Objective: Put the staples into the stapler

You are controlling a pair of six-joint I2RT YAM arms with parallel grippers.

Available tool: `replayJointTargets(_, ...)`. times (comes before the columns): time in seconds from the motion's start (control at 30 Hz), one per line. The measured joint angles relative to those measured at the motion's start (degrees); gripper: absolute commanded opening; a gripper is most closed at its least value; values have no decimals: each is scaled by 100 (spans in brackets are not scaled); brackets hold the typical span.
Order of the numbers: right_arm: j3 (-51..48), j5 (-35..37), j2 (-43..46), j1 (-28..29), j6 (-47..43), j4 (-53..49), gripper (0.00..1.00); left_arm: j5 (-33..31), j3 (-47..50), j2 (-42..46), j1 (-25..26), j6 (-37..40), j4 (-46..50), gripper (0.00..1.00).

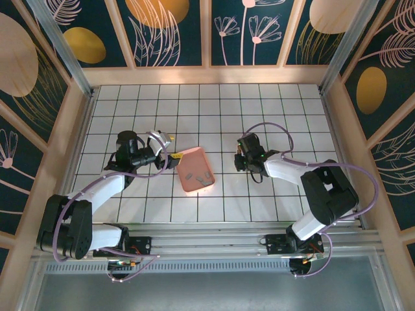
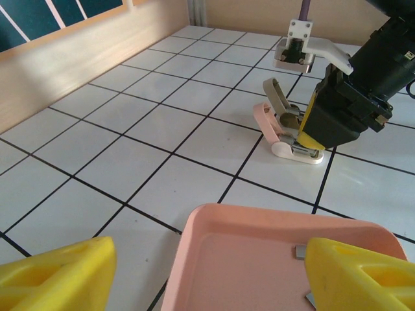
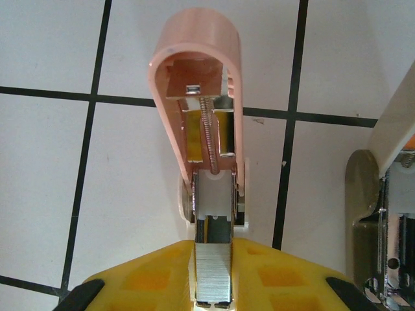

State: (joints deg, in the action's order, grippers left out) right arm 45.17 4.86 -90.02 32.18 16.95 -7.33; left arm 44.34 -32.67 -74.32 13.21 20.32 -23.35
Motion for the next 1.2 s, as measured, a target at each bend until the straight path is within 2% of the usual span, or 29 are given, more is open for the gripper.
replayJointTargets(1.2, -35, 4, -4, -22, -13, 116, 20, 0, -2, 0, 0, 4, 2, 76)
